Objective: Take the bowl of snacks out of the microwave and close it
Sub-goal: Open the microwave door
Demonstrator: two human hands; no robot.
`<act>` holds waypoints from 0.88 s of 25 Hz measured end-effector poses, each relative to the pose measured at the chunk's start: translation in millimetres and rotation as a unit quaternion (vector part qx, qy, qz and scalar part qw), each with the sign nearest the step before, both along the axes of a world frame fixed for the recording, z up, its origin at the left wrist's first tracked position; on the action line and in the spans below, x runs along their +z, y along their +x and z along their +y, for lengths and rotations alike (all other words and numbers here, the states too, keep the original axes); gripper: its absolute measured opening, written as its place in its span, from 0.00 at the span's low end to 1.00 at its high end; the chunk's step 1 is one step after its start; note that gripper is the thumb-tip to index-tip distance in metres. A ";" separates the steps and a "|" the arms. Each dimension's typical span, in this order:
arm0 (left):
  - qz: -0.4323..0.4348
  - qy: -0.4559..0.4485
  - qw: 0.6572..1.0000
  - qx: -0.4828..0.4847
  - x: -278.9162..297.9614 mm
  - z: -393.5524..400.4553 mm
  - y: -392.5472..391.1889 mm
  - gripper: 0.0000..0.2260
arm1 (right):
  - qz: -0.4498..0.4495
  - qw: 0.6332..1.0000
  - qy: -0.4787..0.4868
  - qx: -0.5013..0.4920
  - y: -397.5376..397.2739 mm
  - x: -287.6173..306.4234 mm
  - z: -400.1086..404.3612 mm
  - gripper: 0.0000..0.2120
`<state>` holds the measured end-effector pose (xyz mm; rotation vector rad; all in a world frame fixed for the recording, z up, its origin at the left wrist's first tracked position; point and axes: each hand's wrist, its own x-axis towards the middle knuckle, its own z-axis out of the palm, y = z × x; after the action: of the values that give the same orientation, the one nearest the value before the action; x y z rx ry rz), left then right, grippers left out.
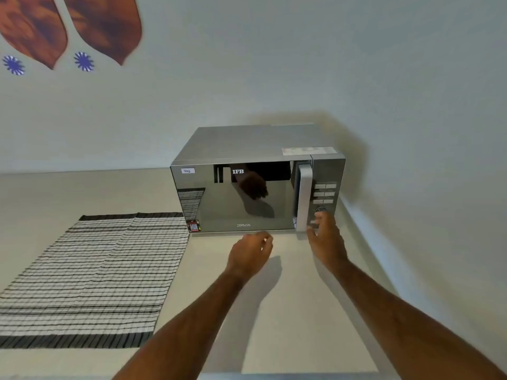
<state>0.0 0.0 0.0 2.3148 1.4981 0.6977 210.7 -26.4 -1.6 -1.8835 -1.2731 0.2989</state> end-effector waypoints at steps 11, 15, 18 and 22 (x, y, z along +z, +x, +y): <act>-0.243 -0.056 0.967 -0.046 72.0 53.5 113.9 0.14 | 0.084 0.992 -0.034 0.090 20.0 17.9 52.1 0.17; -0.256 -0.062 0.963 -0.052 65.0 58.6 123.4 0.14 | 0.060 0.993 -0.018 0.095 24.4 10.5 52.3 0.17; -0.264 -0.046 0.962 -0.060 59.1 62.0 120.7 0.12 | 0.060 0.993 -0.007 0.098 25.1 8.3 47.2 0.19; -0.264 -0.030 0.961 -0.080 43.1 53.2 109.8 0.10 | 0.065 0.989 -0.014 0.135 29.6 0.5 32.1 0.20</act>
<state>109.8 53.2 43.1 1.9584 1.0595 1.0966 240.3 5.7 -1.2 -1.6839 -1.4398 0.5746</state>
